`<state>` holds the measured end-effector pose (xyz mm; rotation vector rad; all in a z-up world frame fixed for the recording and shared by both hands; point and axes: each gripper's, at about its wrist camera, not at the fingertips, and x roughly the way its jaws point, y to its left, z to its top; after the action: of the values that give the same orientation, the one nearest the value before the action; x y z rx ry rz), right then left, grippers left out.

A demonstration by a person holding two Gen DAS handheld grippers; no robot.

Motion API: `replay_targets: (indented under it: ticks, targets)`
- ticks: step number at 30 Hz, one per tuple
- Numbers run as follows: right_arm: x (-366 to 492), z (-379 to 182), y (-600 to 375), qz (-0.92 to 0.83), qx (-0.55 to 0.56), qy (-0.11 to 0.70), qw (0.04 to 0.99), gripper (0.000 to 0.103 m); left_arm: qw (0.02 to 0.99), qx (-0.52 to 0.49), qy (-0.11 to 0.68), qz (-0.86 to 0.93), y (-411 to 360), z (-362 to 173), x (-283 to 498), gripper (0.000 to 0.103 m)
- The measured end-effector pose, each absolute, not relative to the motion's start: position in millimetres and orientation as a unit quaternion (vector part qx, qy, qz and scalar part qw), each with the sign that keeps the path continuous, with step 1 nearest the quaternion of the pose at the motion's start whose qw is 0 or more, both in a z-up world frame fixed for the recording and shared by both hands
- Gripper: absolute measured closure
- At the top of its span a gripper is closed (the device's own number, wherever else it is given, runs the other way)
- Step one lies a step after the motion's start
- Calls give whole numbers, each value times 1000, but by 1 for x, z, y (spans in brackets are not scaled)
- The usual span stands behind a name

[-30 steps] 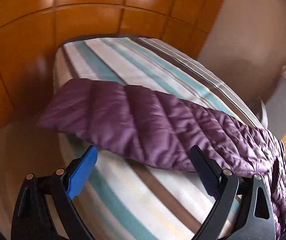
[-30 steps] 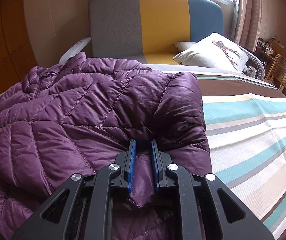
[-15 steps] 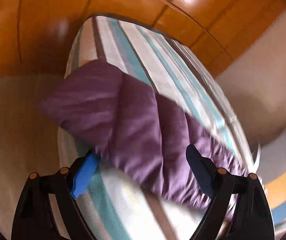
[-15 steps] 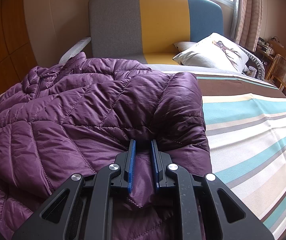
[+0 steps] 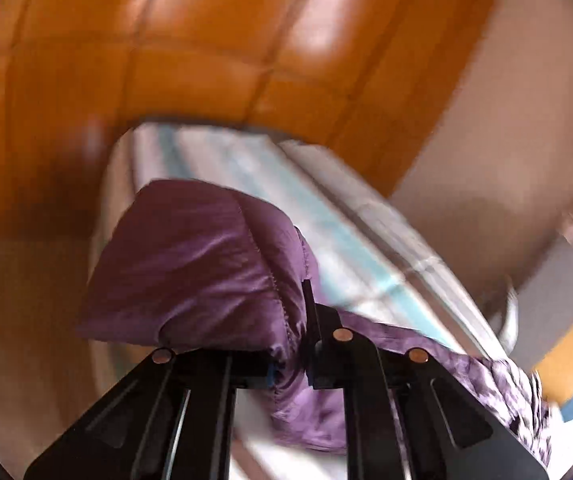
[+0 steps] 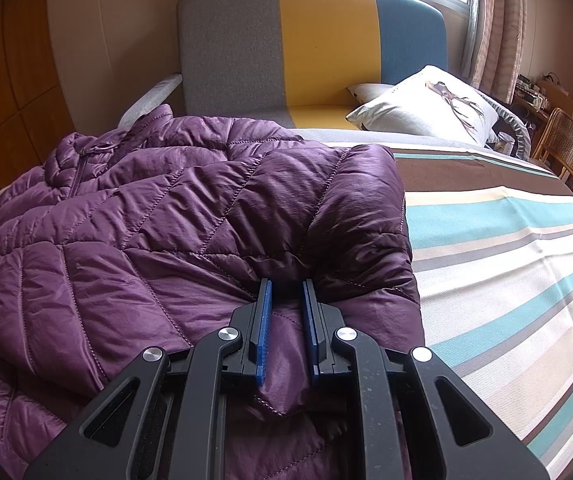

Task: Fold large clothes

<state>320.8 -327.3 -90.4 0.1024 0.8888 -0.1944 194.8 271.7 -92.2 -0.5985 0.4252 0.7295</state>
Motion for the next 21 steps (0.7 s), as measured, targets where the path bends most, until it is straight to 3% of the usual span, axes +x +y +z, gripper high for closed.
replay_targets:
  ticks: [10,21]
  targets:
    - [321,-90,-328,-93,52,429,897,88,950,-123,201,207,138,-46,262,93]
    - [322,-90,-329,-92,55,428,897,88,956,-43,272,100,16,-71,303,94]
